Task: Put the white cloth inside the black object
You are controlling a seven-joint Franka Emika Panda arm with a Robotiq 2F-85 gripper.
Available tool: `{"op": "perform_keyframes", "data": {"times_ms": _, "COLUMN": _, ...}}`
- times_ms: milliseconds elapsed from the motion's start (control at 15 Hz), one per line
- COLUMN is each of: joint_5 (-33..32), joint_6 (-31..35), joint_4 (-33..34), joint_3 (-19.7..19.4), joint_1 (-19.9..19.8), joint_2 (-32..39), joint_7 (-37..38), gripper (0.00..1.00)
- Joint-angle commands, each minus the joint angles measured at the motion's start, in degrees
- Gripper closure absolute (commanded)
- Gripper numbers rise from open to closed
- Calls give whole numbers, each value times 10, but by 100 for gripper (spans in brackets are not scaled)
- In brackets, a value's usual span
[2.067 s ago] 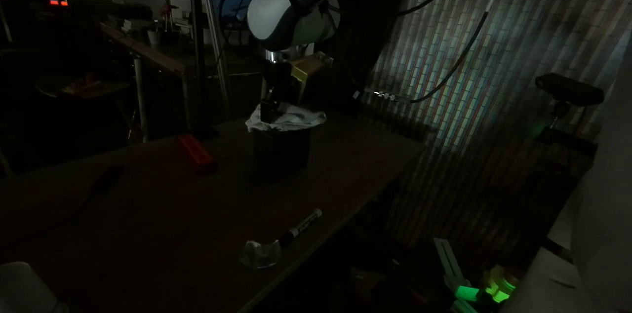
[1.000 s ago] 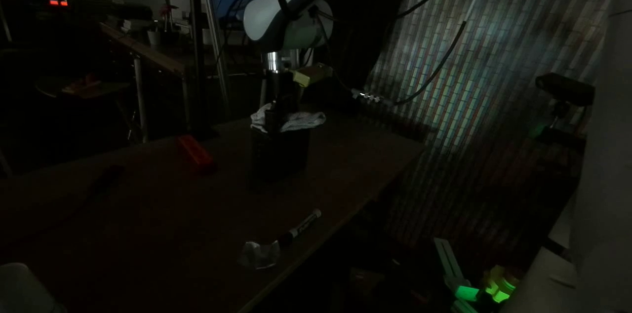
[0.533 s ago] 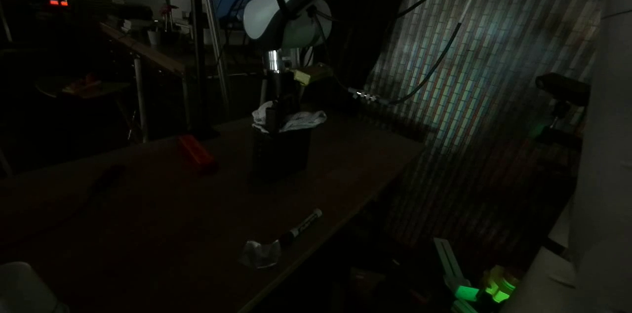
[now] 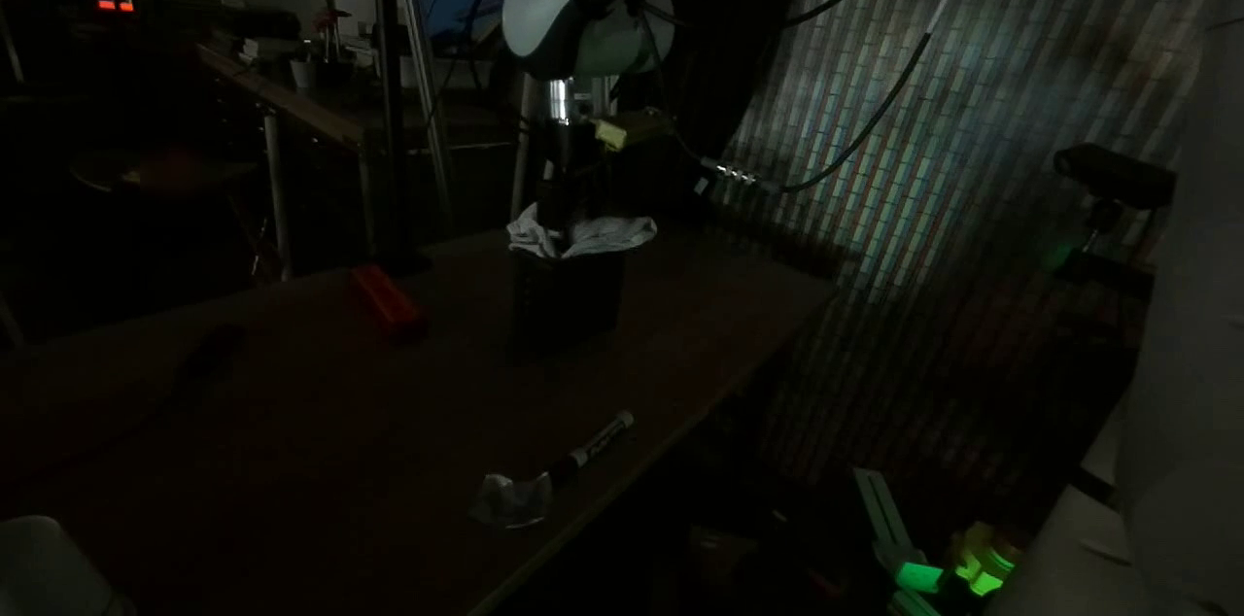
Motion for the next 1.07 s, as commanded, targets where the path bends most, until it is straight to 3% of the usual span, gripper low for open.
{"op": "perform_keyframes", "data": {"times_ms": 0, "joint_5": -17, "joint_6": 0, "joint_4": -8, "joint_3": -6, "joint_1": 4, "joint_2": -38, "joint_7": 18, "gripper": 0}}
{"op": "perform_keyframes", "data": {"times_ms": 467, "joint_5": -46, "joint_6": 4, "joint_4": -11, "joint_3": -5, "joint_1": 12, "joint_2": -77, "joint_7": 40, "gripper": 3}}
{"op": "perform_keyframes", "data": {"times_ms": 533, "joint_5": -50, "joint_6": 7, "joint_4": -13, "joint_3": -5, "joint_1": 13, "joint_2": -81, "joint_7": 43, "gripper": 27}}
{"op": "perform_keyframes", "data": {"times_ms": 667, "joint_5": -63, "joint_6": 10, "joint_4": -15, "joint_3": -5, "joint_1": 17, "joint_2": -87, "joint_7": 52, "gripper": 32}}
{"op": "perform_keyframes", "data": {"times_ms": 1000, "joint_5": -66, "joint_6": 10, "joint_4": -15, "joint_3": -2, "joint_1": 24, "joint_2": -88, "joint_7": 65, "gripper": 72}}
